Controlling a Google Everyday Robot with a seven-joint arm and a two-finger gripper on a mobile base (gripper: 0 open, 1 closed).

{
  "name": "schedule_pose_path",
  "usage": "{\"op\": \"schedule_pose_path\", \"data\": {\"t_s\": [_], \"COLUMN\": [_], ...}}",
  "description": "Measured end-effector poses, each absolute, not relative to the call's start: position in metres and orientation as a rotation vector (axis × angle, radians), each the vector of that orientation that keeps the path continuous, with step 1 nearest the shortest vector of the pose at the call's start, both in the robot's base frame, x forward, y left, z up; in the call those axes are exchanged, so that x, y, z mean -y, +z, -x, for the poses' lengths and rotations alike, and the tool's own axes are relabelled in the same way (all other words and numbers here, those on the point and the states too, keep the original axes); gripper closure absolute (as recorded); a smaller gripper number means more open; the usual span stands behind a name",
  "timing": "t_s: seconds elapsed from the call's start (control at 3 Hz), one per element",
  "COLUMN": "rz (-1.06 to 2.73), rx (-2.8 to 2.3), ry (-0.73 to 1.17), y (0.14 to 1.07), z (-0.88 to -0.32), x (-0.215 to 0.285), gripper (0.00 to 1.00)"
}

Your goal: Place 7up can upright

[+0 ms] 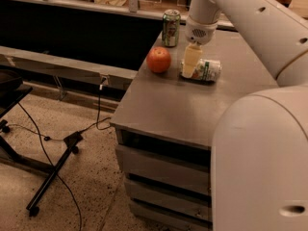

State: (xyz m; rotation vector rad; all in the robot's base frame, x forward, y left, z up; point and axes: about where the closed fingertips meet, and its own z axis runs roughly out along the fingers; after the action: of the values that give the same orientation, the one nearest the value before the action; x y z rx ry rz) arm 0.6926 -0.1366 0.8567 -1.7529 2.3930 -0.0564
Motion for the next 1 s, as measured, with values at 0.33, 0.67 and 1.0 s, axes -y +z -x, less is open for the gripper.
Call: {"op": "schedule_pose_path", "data": {"t_s": [0.33, 0.67, 1.0], "rz": [1.747, 1.744, 1.694], "rx": [-2.382, -2.376, -2.295], "ry": [-0.06, -0.061, -0.03], "y": [0.853, 0.851, 0.88], "z": [-0.698, -0.7, -0.693], "x": [0.134, 0.133, 0.144], "gripper": [0.59, 0.82, 1.0]}}
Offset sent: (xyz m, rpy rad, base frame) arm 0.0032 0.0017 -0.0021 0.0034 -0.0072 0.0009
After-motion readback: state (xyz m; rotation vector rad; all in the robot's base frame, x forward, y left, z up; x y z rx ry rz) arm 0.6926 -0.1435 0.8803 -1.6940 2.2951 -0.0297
